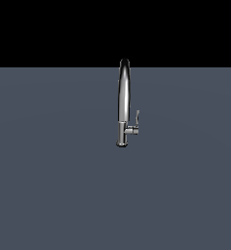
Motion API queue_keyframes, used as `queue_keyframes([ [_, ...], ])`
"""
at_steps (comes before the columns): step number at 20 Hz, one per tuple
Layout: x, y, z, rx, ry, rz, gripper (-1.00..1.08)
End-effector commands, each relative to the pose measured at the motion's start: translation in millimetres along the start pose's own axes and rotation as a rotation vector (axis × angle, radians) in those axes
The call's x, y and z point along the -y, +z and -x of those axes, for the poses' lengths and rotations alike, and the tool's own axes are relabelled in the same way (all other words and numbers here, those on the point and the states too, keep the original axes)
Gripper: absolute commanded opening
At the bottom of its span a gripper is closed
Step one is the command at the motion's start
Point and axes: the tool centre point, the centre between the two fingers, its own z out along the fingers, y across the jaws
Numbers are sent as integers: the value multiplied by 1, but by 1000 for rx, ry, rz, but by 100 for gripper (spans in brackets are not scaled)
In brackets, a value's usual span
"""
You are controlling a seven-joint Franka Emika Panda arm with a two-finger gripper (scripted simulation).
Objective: Turn on the faucet by rotating a designated handle.
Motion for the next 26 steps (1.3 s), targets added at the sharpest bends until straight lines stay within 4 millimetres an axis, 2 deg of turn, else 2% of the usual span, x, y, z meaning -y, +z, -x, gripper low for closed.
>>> queue_keyframes([
  [1, 0, 2, -12, 27, 28, -28, -100],
  [14, -7, 19, -88, 202, 212, -213, -100],
  [26, -22, 50, -157, 376, 392, -400, -100],
])
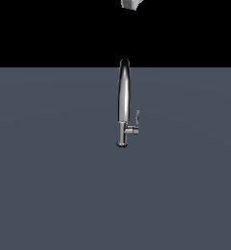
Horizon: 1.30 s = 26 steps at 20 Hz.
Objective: Turn on the faucet by rotating a designated handle.
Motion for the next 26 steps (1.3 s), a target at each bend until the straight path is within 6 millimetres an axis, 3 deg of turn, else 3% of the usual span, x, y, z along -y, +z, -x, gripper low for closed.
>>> queue_keyframes([
  [1, 0, 2, -17, 38, 39, -41, -100],
  [15, -11, 26, -112, 267, 268, -285, -100],
  [26, -33, 71, -190, 485, 487, -517, -100],
])
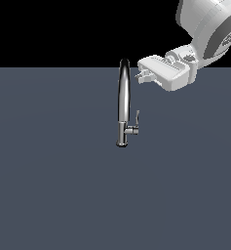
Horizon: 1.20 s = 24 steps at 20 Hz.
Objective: Turn on the faucet by rotating a designated handle.
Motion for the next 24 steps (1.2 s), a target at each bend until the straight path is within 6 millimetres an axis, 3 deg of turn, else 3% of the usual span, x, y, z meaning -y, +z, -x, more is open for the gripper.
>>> queue_keyframes([
  [1, 0, 2, -23, 55, 55, -58, -100],
  [7, -4, 13, -71, 171, 174, -182, -100],
  [13, -10, 26, -105, 253, 260, -271, -100],
  [18, -13, 34, -119, 291, 300, -312, -100],
  [24, -13, 36, -122, 297, 306, -318, -100],
])
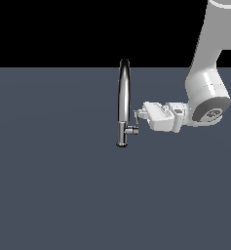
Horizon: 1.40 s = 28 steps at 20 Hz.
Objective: Turn on the faucet by rotating a designated handle.
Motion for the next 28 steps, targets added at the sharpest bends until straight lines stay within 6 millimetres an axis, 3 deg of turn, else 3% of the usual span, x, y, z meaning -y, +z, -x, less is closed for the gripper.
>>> queue_keyframes([
  [1, 0, 0, 1, -1, -2, 1, -100],
  [5, 0, 0, 1, -1, -2, 1, -100],
  [22, -45, 0, 13, -1, -2, 1, -100],
  [24, -39, 5, 9, -2, -4, 2, -100],
  [28, -54, 4, 3, -2, -4, 1, -100],
])
